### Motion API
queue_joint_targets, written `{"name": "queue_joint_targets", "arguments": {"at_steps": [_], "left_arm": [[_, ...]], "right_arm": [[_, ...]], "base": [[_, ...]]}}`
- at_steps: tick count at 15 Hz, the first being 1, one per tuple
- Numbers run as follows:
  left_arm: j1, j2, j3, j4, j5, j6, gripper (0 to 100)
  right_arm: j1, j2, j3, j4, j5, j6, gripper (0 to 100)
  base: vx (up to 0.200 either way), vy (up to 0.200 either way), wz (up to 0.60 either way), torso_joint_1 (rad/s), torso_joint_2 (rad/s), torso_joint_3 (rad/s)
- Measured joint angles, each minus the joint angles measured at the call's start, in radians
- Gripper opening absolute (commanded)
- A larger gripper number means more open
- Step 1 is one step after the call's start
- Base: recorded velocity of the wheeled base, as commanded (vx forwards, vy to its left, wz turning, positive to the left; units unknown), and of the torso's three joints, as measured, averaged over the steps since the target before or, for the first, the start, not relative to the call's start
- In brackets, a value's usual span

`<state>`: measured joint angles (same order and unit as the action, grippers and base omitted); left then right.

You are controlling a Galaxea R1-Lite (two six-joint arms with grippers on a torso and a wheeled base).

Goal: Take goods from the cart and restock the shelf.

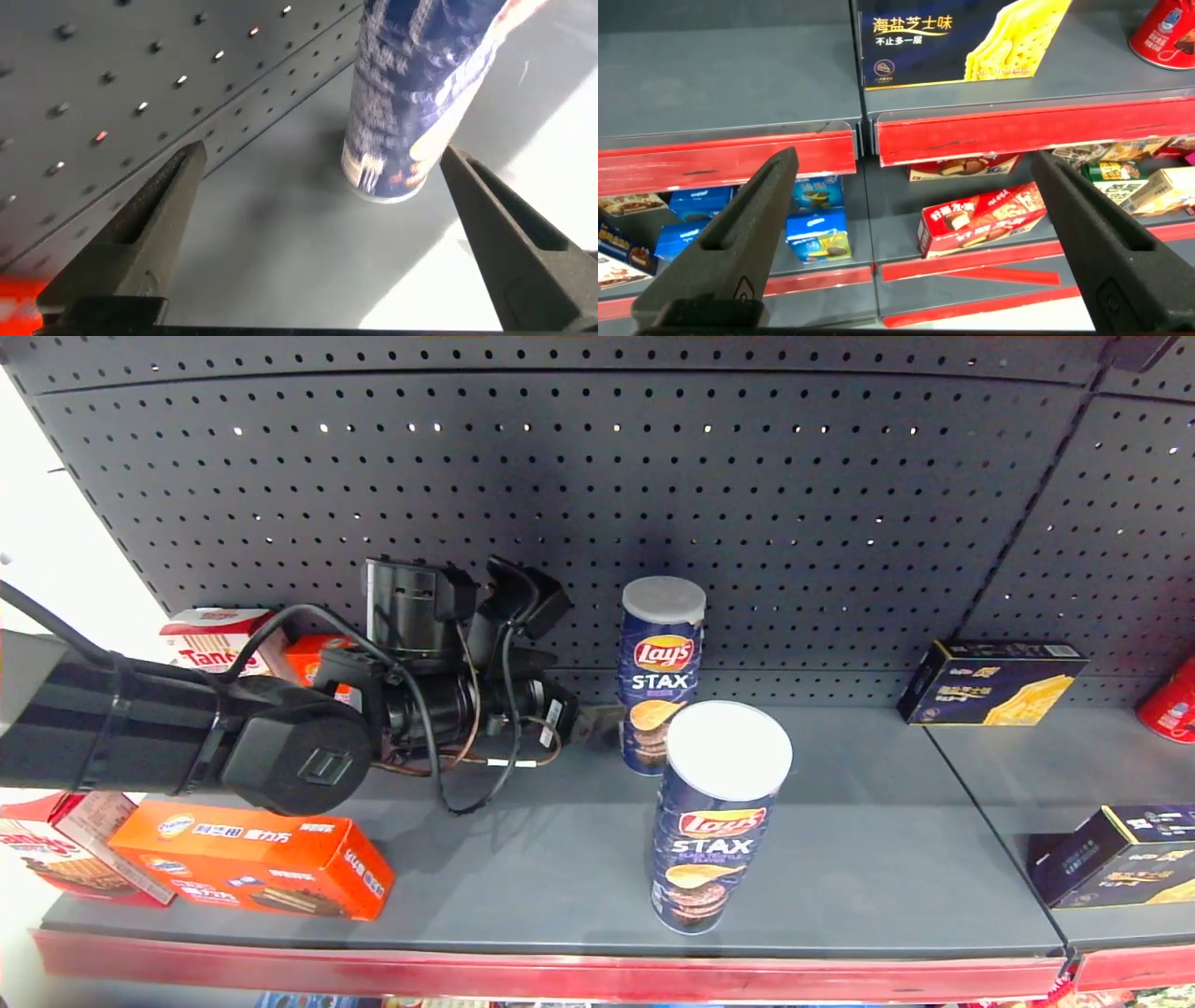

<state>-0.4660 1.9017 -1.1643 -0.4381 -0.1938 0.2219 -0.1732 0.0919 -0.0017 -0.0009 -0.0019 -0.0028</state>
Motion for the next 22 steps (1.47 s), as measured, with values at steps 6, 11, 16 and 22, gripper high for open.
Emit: {"name": "queue_joint_targets", "arguments": {"at_steps": [6,11,16,22], "left_arm": [[0.006,-0.020,0.010,0.001,0.093,0.009,100],[0.029,0.026,-0.047,0.011,0.129,0.010,100],[0.023,0.079,-0.118,0.028,0.130,0.010,100],[0.006,0.096,-0.129,0.027,0.130,0.011,100]], "right_arm": [[-0.001,0.000,0.000,0.000,0.000,0.000,100],[0.000,0.000,0.000,0.000,0.000,0.000,100],[0.000,0.000,0.000,0.001,0.000,0.000,100],[0.000,0.000,0.000,0.001,0.000,0.000,100]], "base": [[0.000,0.000,0.00,0.000,0.00,0.000],[0.000,0.000,0.00,0.000,0.00,0.000],[0.000,0.000,0.00,0.000,0.00,0.000],[0.000,0.000,0.00,0.000,0.00,0.000]]}}
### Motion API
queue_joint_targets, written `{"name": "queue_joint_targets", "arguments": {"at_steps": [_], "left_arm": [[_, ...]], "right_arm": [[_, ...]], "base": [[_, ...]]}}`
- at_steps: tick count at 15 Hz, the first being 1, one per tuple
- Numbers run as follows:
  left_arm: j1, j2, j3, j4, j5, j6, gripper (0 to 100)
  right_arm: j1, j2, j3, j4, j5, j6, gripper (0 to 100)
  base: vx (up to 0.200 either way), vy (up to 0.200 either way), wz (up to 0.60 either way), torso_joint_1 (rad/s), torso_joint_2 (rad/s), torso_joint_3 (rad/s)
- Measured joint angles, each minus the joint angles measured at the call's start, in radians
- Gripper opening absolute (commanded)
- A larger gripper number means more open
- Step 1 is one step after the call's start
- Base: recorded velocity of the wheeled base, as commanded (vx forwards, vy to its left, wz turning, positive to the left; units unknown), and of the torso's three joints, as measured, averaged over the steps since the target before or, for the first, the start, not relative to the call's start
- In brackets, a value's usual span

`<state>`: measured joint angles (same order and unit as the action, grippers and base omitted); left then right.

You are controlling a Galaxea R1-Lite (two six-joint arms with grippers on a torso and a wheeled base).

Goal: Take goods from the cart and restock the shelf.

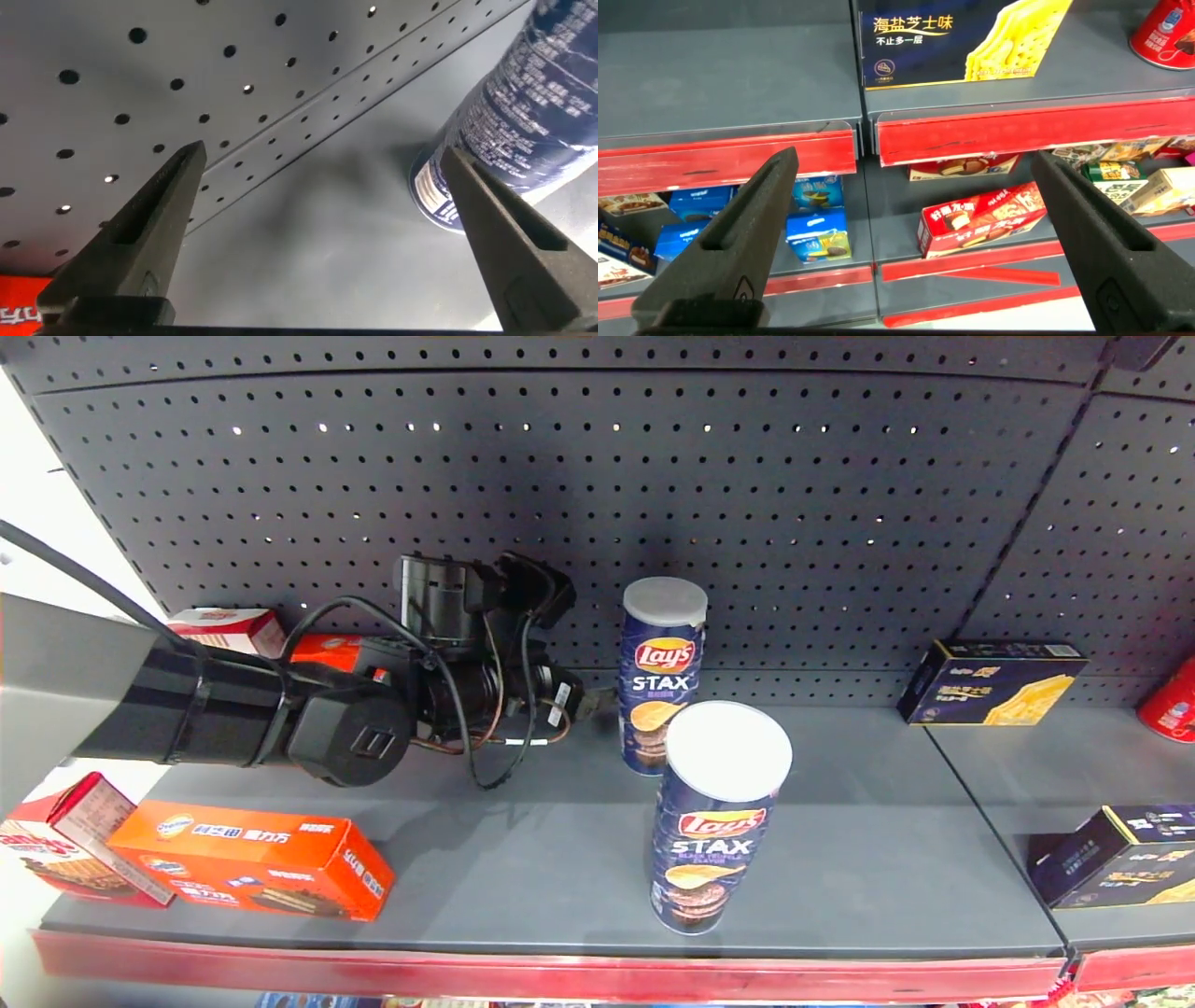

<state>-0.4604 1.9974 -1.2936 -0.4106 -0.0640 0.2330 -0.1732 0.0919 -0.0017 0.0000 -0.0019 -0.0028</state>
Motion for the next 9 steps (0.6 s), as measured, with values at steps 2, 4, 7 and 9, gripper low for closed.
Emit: {"name": "queue_joint_targets", "arguments": {"at_steps": [2,4,7,9], "left_arm": [[-0.005,0.005,-0.009,0.000,0.000,0.000,100],[-0.013,0.013,-0.021,0.000,0.000,0.000,100],[-0.016,0.023,-0.025,0.000,0.000,-0.001,100],[-0.010,0.017,-0.024,0.001,0.003,-0.003,100]], "right_arm": [[0.000,0.000,0.000,0.000,0.000,0.000,100],[0.000,0.000,0.000,-0.001,0.000,0.000,100],[0.000,0.000,0.000,0.000,0.000,0.000,100],[0.000,0.000,0.000,0.000,0.000,0.000,100]], "base": [[0.000,0.000,0.00,0.000,0.00,0.000],[0.000,0.000,0.00,0.000,0.00,0.000],[0.000,0.000,0.00,0.000,0.00,0.000],[0.000,0.000,0.00,0.000,0.00,0.000]]}}
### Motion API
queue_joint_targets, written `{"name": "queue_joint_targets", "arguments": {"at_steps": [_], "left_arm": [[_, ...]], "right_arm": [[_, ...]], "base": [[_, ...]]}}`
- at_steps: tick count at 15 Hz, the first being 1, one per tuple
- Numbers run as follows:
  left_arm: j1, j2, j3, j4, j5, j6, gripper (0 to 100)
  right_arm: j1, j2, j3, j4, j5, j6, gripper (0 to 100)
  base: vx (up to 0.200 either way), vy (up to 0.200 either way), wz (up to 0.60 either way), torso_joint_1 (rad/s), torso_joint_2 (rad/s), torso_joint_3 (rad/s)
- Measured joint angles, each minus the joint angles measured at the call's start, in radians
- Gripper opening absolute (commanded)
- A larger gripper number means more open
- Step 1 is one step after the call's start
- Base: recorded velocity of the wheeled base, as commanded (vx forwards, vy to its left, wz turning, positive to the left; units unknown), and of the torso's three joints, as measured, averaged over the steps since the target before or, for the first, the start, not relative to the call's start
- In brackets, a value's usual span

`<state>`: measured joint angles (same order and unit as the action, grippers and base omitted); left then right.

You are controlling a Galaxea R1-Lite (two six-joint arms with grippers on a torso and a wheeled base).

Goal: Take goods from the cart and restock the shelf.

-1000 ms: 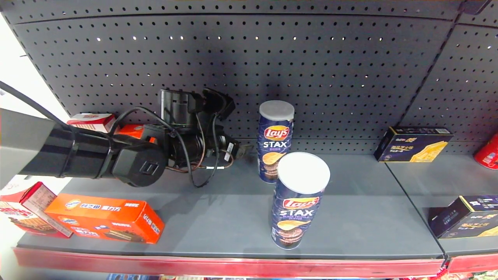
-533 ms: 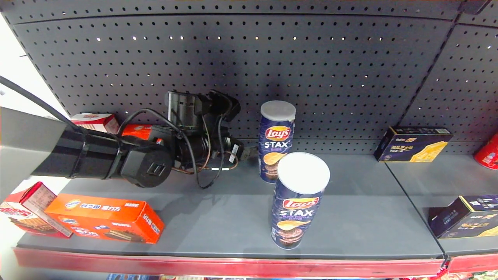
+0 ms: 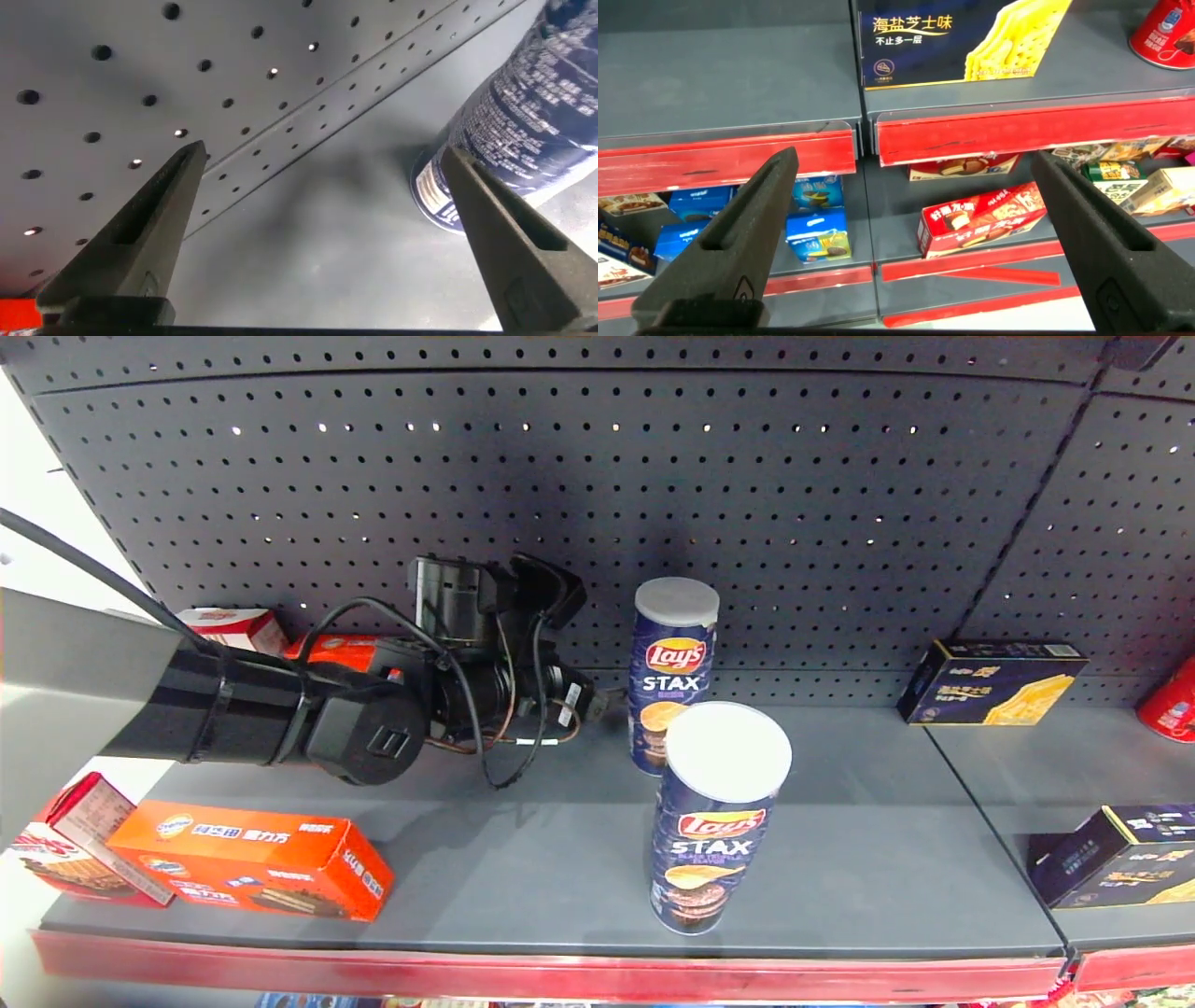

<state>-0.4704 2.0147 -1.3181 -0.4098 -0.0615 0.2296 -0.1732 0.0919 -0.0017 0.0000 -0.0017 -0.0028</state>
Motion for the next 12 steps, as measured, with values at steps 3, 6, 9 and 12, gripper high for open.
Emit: {"name": "queue_joint_targets", "arguments": {"at_steps": [3,6,9,12], "left_arm": [[0.018,-0.069,0.030,0.022,0.011,-0.003,100],[0.030,-0.201,0.119,-0.005,0.060,-0.009,100],[0.021,-0.359,0.308,-0.168,0.065,-0.022,100],[0.016,-0.513,0.509,-0.320,0.069,-0.027,100]], "right_arm": [[0.000,0.000,0.000,0.000,0.000,0.000,100],[0.000,0.000,0.000,0.000,0.000,0.000,100],[0.000,0.000,0.000,0.000,0.000,0.000,100],[0.000,0.000,0.000,-0.001,0.000,0.000,100]], "base": [[0.000,0.000,0.00,0.000,0.00,0.000],[0.000,0.000,0.00,0.000,0.00,0.000],[0.000,0.000,0.00,0.000,0.00,0.000],[0.000,0.000,0.00,0.000,0.00,0.000]]}}
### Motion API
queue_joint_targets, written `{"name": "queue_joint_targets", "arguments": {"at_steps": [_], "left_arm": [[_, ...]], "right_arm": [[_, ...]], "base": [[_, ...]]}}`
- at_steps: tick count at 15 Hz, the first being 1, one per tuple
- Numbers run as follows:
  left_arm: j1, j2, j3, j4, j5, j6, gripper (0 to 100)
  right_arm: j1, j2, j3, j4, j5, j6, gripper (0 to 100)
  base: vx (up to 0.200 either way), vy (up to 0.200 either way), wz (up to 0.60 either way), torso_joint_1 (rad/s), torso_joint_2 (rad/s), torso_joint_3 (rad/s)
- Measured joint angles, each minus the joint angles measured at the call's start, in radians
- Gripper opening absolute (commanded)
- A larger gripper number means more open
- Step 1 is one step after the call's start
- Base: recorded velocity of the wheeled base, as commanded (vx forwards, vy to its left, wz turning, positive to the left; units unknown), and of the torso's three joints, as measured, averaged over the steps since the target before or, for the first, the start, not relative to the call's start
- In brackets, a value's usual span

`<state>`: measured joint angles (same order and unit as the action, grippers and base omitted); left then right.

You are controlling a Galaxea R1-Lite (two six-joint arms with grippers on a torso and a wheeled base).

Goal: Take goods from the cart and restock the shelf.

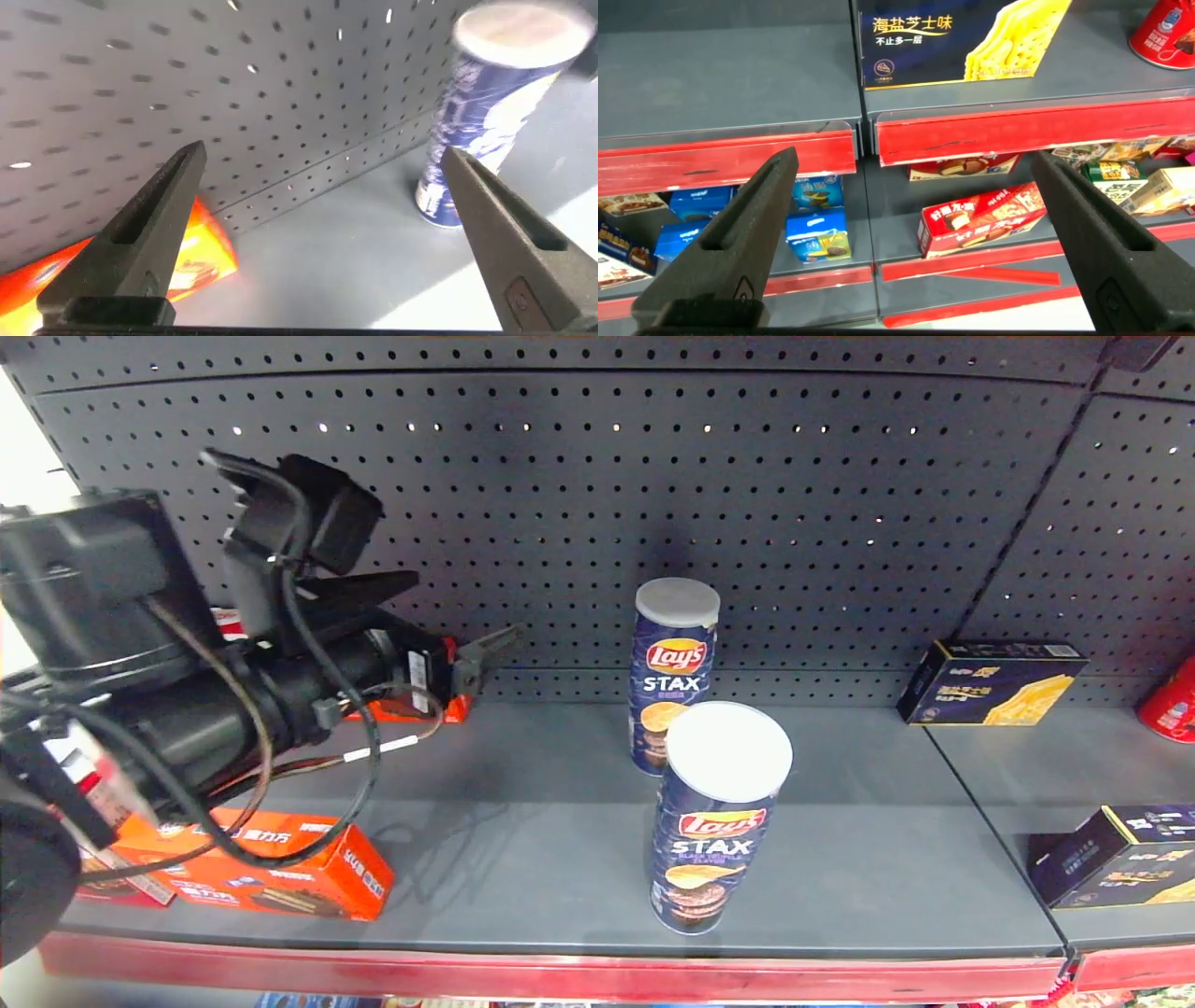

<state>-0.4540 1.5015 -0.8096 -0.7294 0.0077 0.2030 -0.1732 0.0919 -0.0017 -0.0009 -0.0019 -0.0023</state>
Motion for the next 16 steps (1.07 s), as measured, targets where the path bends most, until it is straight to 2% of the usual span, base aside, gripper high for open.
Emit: {"name": "queue_joint_targets", "arguments": {"at_steps": [3,5,7,9,10,12,14,16], "left_arm": [[-0.001,-0.232,0.188,-0.064,0.011,-0.005,100],[0.021,-0.417,0.323,-0.053,0.020,-0.036,100],[0.099,-0.638,0.470,-0.014,0.011,-0.065,100],[0.228,-0.852,0.624,0.035,-0.034,-0.089,100],[0.289,-0.949,0.683,0.083,-0.058,-0.103,100],[0.393,-1.144,0.752,0.259,-0.099,-0.122,100],[0.447,-1.309,0.786,0.478,-0.124,-0.131,100],[0.452,-1.414,0.803,0.652,-0.133,-0.133,100]], "right_arm": [[0.000,0.000,0.000,0.000,0.000,0.000,100],[0.000,0.000,0.000,0.000,0.000,0.000,100],[0.000,0.000,0.000,0.000,0.000,0.000,100],[0.000,0.000,0.000,0.000,0.000,0.000,100],[0.000,0.000,0.000,0.000,0.000,0.000,100],[-0.001,0.000,0.000,0.001,0.000,0.000,100],[0.000,0.000,0.000,0.000,0.000,0.000,100],[0.000,0.000,0.000,0.000,0.000,0.000,100]], "base": [[0.000,0.000,0.00,0.000,0.00,0.000],[0.000,0.000,0.00,0.000,0.00,0.000],[0.000,0.000,0.00,0.000,0.00,0.000],[0.000,0.000,0.00,0.000,0.00,0.000],[0.000,0.000,0.00,0.000,0.00,0.000],[0.000,0.000,0.00,0.000,0.00,0.000],[0.000,0.000,0.00,0.000,0.00,0.000],[0.000,0.000,0.00,0.000,0.00,0.000]]}}
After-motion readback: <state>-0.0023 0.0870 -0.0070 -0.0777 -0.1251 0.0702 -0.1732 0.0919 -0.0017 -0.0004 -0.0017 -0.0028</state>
